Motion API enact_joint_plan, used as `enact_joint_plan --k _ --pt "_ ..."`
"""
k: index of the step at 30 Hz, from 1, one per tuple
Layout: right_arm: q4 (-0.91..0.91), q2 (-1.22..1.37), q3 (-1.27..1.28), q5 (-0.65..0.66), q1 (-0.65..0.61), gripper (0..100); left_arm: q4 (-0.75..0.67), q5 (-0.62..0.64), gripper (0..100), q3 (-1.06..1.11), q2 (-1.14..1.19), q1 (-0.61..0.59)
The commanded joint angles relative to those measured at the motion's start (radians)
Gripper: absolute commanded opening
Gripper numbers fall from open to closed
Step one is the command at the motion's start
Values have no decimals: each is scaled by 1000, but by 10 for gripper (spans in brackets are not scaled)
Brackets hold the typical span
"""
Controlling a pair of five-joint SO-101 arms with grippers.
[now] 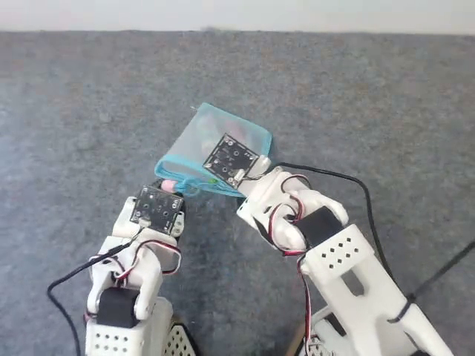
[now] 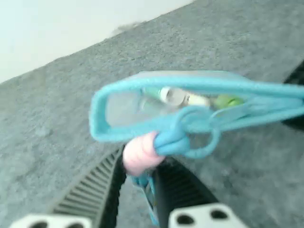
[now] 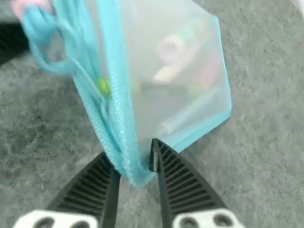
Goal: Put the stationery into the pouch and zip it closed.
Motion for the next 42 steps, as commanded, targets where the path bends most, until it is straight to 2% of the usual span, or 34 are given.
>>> enact_joint_plan --k 1,10,28,36,39,42 --pt "5 -5 2 11 77 7 -44 -6 10 -44 -3 -107" --pt "1 -5 31 40 154 7 -100 -6 10 -39 2 -265" --pt "1 -5 40 69 355 7 -103 -6 10 -39 -2 -376" --pt "-2 -5 81 84 389 7 -114 -2 12 -25 -2 -371" --pt "-2 -5 81 75 381 7 -112 -5 24 8 -3 -298" --pt "-2 -5 78 -2 381 8 -109 -6 98 50 -3 -183"
